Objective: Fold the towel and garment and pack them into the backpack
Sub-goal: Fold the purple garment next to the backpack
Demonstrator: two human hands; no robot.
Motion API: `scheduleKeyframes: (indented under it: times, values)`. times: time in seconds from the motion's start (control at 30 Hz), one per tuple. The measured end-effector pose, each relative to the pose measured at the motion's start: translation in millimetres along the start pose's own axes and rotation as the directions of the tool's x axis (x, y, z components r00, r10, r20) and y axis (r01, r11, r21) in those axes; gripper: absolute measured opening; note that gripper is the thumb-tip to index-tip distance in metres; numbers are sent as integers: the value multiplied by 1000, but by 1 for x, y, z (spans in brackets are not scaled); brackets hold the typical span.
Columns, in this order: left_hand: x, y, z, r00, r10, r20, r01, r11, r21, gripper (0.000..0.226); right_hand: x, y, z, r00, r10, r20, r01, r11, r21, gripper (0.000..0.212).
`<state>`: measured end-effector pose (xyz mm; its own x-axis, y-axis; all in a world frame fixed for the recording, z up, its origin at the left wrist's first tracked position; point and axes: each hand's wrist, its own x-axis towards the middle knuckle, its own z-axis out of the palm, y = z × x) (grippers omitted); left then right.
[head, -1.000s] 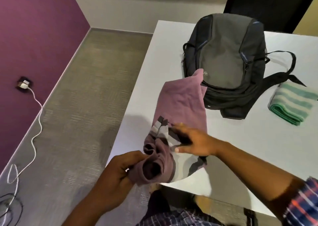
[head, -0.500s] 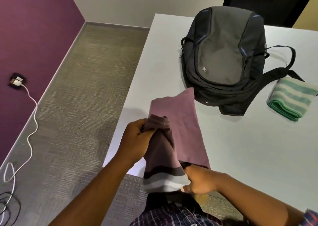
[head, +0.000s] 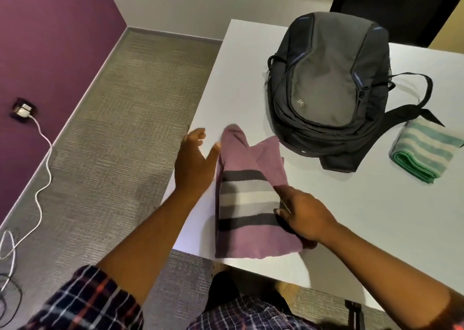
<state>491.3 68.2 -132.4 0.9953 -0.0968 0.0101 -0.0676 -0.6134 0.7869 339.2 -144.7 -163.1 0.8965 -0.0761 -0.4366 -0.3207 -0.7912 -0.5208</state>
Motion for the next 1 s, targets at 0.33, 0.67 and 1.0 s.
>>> scheduleKeyframes:
  times: [0.33,0.67,1.0]
  values:
    - [-145,-101,39,568,251,784,-662,705,254,103,-21,33,75,953,-291,83,301,884,-357,90]
    - [-141,-117,30,629,248,737,-650,687,324,94,-34,58,85,951,-289,106,308,894,-327,85]
    - [-126,-86,1,816,16,577,-74,994,77,28,-34,27,27,912,-117,393,46,982,184,49]
